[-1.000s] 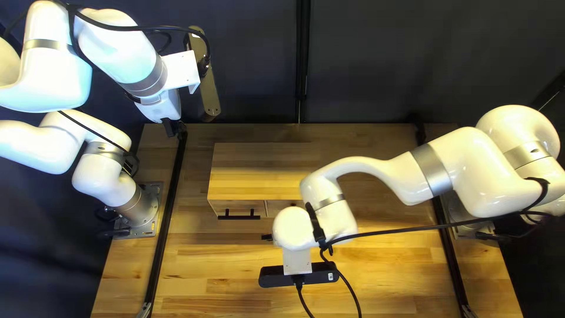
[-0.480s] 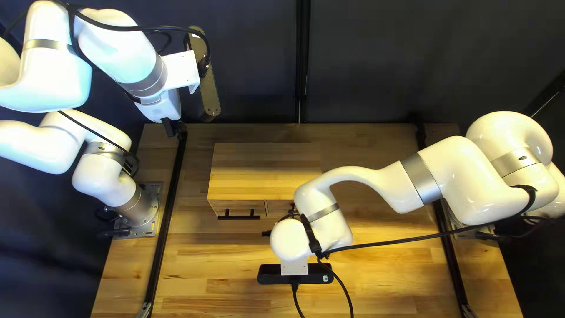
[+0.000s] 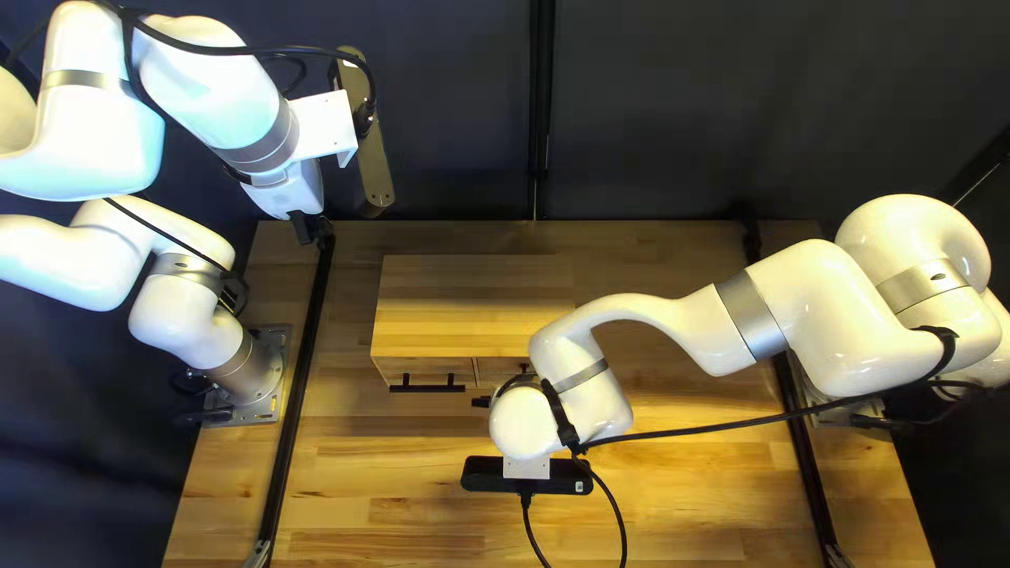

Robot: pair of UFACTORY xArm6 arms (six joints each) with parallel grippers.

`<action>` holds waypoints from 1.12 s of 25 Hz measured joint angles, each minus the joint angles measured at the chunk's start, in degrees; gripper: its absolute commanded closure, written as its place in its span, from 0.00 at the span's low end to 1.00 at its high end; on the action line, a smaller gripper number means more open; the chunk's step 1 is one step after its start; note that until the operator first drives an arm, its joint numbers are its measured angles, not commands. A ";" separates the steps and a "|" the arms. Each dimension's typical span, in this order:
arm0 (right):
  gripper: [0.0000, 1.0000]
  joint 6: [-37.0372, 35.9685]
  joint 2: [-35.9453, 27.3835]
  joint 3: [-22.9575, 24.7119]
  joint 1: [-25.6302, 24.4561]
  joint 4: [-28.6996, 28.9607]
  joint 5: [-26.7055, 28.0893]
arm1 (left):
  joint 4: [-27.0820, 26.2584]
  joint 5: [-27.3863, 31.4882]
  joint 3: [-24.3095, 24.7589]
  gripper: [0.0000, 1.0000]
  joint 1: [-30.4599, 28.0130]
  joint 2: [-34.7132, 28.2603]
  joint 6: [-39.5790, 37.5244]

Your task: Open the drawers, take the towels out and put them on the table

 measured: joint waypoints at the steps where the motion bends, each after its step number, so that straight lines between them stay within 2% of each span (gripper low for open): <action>1: 0.00 -0.21 -0.18 0.37 -0.13 -0.06 -0.34 | 0.00 0.00 0.00 0.00 0.00 0.00 0.00; 10: 0.00 -1.03 -1.40 2.69 -1.21 -0.47 -2.73 | 0.00 0.00 0.00 0.00 0.00 0.00 0.00; 28: 0.00 -2.17 -0.98 2.34 -1.87 -1.15 -3.30 | 0.00 0.00 0.00 0.00 0.00 0.00 0.00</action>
